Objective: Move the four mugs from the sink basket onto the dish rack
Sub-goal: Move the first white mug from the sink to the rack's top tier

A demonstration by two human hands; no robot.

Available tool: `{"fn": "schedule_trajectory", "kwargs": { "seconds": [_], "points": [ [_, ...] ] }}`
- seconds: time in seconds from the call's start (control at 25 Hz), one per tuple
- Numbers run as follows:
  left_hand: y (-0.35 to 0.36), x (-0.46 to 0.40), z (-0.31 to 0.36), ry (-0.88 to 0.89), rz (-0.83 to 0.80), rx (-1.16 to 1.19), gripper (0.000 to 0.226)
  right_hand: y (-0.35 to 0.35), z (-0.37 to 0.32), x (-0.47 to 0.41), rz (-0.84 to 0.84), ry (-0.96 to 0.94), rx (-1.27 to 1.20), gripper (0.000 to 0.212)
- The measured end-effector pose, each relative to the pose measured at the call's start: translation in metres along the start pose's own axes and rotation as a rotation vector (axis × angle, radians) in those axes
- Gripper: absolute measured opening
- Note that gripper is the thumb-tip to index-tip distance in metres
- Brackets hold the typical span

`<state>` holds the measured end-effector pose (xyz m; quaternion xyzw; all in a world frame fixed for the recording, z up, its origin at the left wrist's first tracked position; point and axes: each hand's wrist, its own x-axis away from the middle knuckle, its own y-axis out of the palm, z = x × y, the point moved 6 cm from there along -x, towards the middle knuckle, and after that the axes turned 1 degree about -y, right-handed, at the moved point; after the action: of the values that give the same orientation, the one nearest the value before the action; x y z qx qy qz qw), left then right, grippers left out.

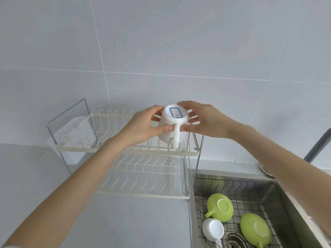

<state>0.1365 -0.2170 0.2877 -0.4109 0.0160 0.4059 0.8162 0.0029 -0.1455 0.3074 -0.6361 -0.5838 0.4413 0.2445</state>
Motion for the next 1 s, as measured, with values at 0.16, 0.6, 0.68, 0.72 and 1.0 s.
{"fn": "schedule_trajectory", "kwargs": {
  "seconds": [0.16,0.6,0.68,0.72,1.0],
  "points": [
    [0.010,-0.046,-0.019,-0.058,-0.091,-0.022,0.057,-0.002,0.025,-0.042,-0.118,0.065,0.198,0.073],
    [0.066,-0.080,-0.084,-0.211,-0.293,-0.046,0.055,0.047,0.080,-0.086,-0.483,0.244,0.547,0.066],
    [0.069,-0.079,-0.088,-0.222,-0.305,-0.049,0.054,0.049,0.080,-0.086,-0.484,0.244,0.615,0.065],
    [0.070,-0.079,-0.089,-0.225,-0.307,-0.052,0.054,0.050,0.080,-0.086,-0.479,0.241,0.639,0.064],
    [0.070,-0.075,-0.090,-0.247,-0.344,-0.080,0.056,0.051,0.077,-0.083,-0.509,0.230,0.663,0.062]
  ]
}}
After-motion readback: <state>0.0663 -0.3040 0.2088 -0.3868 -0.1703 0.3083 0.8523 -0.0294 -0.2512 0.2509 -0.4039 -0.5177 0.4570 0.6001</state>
